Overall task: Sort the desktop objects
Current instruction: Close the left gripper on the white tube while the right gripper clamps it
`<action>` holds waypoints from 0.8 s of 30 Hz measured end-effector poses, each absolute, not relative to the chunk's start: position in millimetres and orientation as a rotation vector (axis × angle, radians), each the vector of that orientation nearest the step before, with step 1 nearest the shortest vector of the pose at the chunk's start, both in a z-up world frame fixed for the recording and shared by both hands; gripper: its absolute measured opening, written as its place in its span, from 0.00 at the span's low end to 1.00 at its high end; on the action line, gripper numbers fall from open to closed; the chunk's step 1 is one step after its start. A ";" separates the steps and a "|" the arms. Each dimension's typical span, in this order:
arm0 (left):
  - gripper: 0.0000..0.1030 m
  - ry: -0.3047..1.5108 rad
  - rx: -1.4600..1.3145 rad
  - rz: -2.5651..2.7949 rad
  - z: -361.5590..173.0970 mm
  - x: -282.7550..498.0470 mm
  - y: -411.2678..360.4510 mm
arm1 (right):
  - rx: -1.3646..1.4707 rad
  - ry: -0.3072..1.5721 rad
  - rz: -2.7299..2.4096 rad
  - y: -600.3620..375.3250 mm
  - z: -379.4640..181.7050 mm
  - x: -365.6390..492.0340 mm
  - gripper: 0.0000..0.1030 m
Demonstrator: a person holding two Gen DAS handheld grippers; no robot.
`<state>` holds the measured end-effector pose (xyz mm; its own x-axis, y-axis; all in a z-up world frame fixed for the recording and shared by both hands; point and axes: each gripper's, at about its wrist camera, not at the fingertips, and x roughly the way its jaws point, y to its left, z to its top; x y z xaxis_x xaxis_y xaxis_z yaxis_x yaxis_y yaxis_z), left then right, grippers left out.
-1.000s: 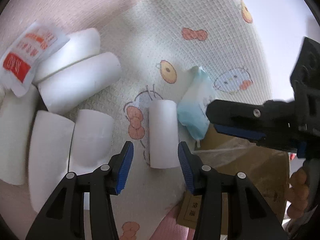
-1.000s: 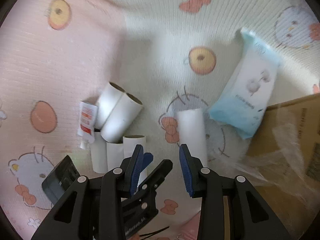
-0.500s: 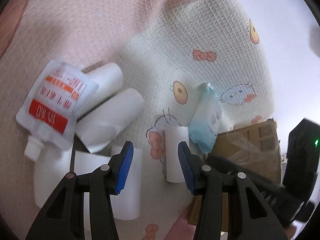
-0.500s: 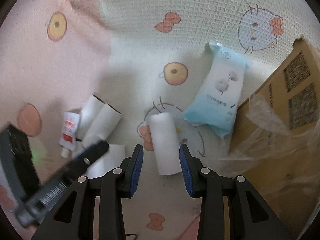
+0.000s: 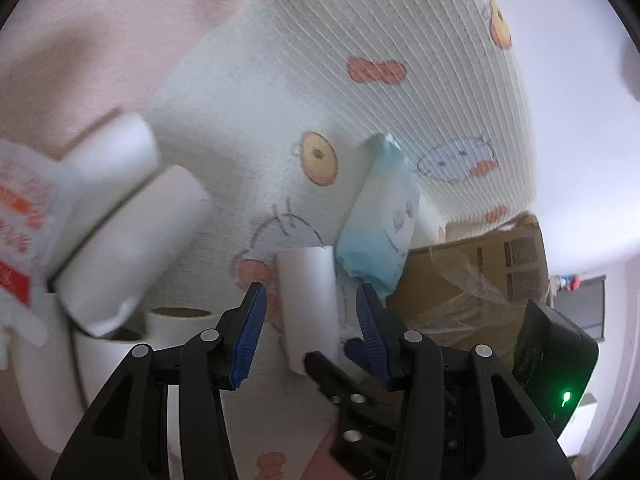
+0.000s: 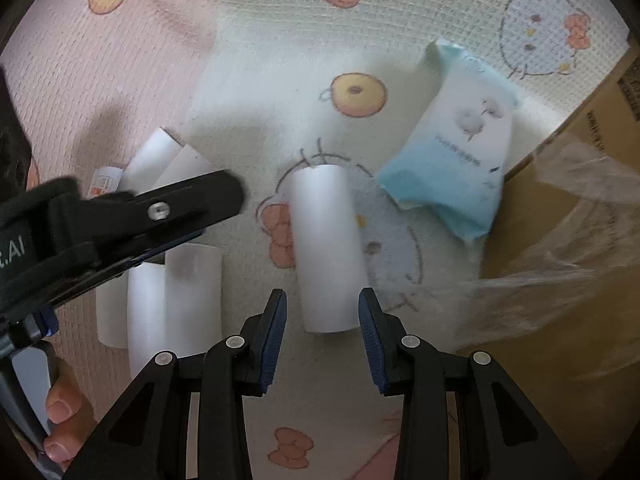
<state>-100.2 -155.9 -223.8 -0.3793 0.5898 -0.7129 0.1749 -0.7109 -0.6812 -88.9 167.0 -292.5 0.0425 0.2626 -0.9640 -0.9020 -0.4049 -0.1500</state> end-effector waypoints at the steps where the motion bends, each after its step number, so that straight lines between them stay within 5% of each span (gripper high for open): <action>1: 0.49 -1.041 -1.573 2.131 -227.8 -104.0 -152.6 | -1.355 0.711 1.556 167.3 -293.1 -87.9 0.32; 10: 0.49 -1.016 -1.664 2.090 -245.2 -111.8 -136.3 | -1.305 0.920 1.579 176.4 -306.8 -68.5 0.32; 24: 0.46 -0.901 -1.804 2.190 -254.0 -122.3 -134.4 | -1.264 0.937 1.662 176.3 -312.0 -69.2 0.34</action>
<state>-122.3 -134.4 -254.0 -0.2573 0.4847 -0.8360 0.2441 -0.8045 -0.5415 -69.2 176.3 -312.0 -0.1519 0.1722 -0.9733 -0.9220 -0.3796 0.0767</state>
